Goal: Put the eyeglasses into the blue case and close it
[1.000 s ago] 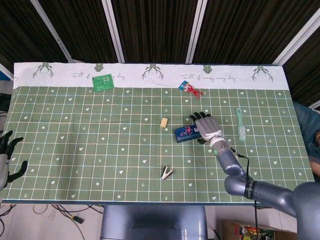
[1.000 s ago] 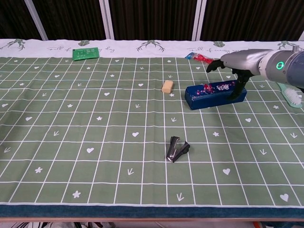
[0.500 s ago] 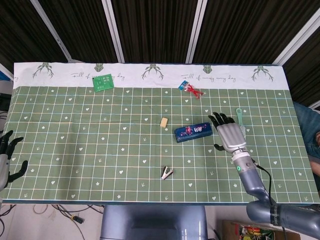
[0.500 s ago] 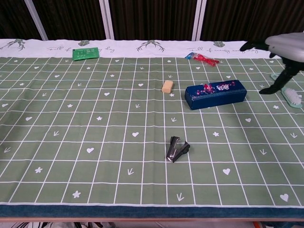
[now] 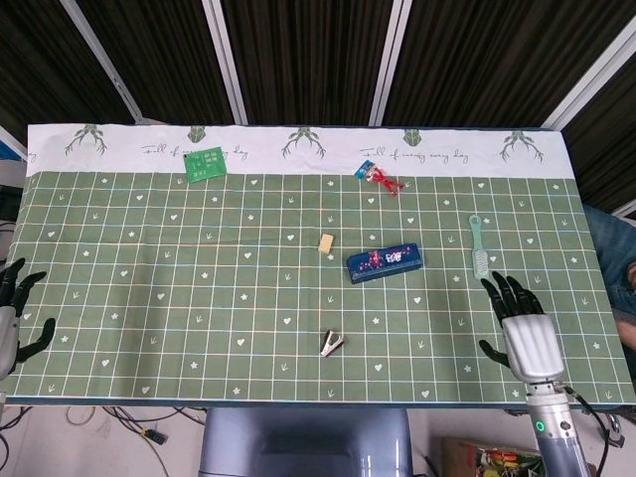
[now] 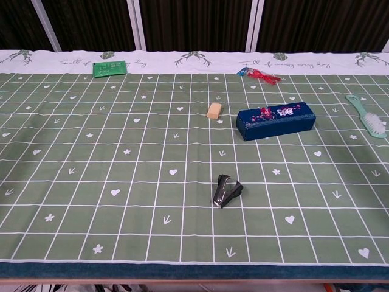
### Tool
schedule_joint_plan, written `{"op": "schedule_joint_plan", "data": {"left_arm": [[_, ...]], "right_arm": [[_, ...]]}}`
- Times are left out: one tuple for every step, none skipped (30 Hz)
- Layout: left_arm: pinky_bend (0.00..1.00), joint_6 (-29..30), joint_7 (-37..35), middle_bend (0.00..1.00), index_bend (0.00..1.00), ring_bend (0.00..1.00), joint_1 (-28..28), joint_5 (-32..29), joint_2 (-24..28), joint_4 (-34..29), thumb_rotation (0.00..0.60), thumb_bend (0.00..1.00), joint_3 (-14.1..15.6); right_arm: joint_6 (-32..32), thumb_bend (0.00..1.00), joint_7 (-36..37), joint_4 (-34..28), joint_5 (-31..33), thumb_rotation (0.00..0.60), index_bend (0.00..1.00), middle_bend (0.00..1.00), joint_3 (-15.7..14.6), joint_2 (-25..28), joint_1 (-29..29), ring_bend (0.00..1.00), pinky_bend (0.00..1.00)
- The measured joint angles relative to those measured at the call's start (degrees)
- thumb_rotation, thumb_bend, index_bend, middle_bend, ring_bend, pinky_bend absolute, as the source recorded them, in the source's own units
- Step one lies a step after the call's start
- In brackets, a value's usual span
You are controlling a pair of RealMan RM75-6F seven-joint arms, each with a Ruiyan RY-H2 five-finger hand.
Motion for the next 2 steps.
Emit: {"op": "schedule_joint_plan", "data": {"left_arm": [[0.0, 0.02, -0.08, 0.0, 0.17, 0.0, 0.02, -0.03, 0.05, -0.01, 0.6, 0.38, -0.03], [0.0, -0.01, -0.12, 0.0, 0.17, 0.0, 0.03, -0.07, 0.12, 0.03, 0.6, 0.38, -0.03]], "right_arm": [[0.62, 0.2, 0.14, 0.39, -0.51, 0.6, 0.11, 0.09, -0.27, -0.24, -0.81, 0.11, 0.22], [1.22, 0.2, 0.25, 0.71, -1.04, 0.6, 0.11, 0.09, -0.56, -0.46, -1.74, 0.11, 0.22]]}}
